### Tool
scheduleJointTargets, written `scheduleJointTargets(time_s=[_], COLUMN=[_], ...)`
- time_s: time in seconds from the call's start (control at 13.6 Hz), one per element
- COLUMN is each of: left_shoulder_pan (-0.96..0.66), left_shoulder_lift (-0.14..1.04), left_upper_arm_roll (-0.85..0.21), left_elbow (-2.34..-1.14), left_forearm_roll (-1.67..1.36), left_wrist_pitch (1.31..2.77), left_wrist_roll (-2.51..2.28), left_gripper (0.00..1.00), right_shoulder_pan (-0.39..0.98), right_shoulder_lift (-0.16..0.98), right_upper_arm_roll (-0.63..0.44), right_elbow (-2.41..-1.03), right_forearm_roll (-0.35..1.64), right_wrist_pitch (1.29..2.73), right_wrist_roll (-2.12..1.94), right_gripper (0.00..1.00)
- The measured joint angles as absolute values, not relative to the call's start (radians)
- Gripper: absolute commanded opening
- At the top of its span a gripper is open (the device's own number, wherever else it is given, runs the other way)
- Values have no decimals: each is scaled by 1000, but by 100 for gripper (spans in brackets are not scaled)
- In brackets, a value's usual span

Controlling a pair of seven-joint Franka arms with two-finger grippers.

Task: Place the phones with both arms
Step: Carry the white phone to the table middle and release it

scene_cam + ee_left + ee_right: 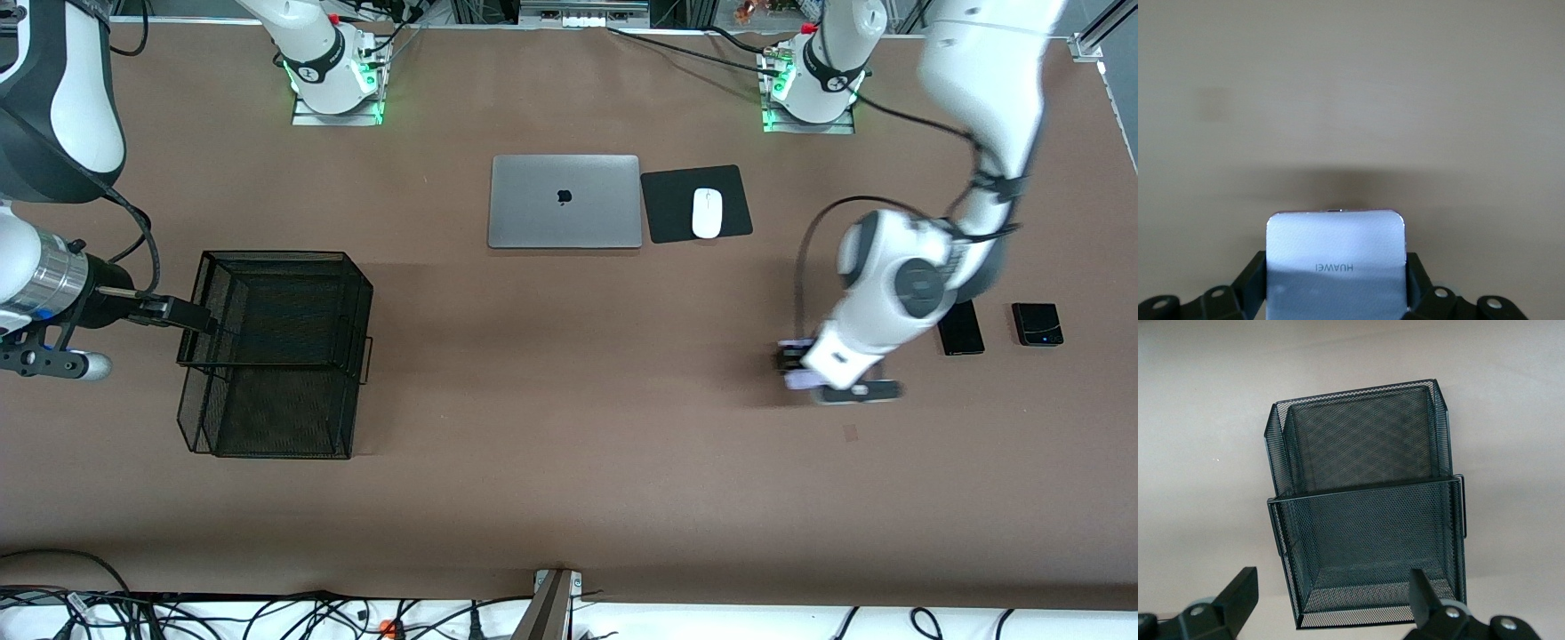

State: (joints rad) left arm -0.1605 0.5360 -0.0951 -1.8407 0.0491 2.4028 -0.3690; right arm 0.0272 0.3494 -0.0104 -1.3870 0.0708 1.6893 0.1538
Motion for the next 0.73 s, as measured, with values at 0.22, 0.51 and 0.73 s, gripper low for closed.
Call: scheduleJointTargets(time_s=[0.22,0.51,0.73], left_shoulder_pan=[-321,-481,-600], left_shoulder_lift=[621,704,774], left_upper_arm_roll=[-94,-92,-84], left_elbow=[-1735,-1573,-1453], left_forearm_roll=[49,49,49], left_wrist_pitch=[2395,2323,2277], left_wrist_roll=[-571,-706,-740], left_gripper=[0,0,0], right_shoulder_pan=[26,23,23], right_shoulder_lift=[349,349,349], right_upper_arm_roll=[-11,-13,-13], right_elbow=[-1387,-1387,-1387], right_forearm_roll=[71,71,71], right_wrist_pitch=[1690,1690,1690], right_wrist_roll=[152,150,150], right_gripper=[100,100,100])
